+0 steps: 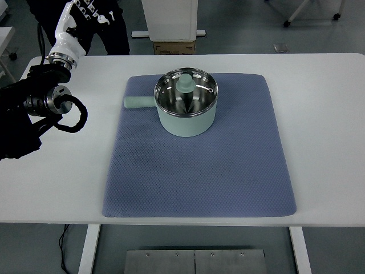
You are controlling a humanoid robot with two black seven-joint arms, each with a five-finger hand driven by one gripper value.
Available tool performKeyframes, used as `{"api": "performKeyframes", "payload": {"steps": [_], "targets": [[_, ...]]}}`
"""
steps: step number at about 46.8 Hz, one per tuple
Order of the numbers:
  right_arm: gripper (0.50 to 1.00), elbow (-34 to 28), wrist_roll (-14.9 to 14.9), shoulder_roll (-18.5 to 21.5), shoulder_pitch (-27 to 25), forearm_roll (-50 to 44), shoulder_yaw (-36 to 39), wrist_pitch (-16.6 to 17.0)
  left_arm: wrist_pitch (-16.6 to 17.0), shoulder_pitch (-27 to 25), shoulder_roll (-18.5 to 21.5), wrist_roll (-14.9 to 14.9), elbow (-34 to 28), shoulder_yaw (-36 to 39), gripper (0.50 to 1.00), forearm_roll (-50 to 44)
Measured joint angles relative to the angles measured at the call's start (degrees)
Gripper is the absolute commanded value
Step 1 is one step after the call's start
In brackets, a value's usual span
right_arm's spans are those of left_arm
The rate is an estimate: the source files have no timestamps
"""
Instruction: Rotate green pot handle
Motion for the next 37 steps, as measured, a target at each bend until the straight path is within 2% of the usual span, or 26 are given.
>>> {"api": "performKeyframes", "payload": {"steps": [9, 22, 30, 37], "targets": [[1.0, 0.0, 0.0, 0.0, 0.0, 0.0, 0.0, 0.0, 1.0, 4.9, -5.4, 0.0, 6.3, -6.9, 1.0, 0.0], [1.0, 0.1, 0.0, 0.0, 0.1, -0.1, 0.0, 0.0, 0.3, 7.8, -12.8, 0.0, 11.6, -9.5, 1.0, 0.1], [1.0, 0.2, 0.0, 0.0, 0.2, -0.1, 0.0, 0.0, -0.1, 9.3, -13.8, 0.0, 13.3, -13.5, 1.0, 0.0], [1.0, 0.2, 0.0, 0.0, 0.5, 0.0, 0.0, 0.0, -2.7, 9.8, -13.8, 0.0, 14.4, -14.1, 1.0, 0.2]]}}
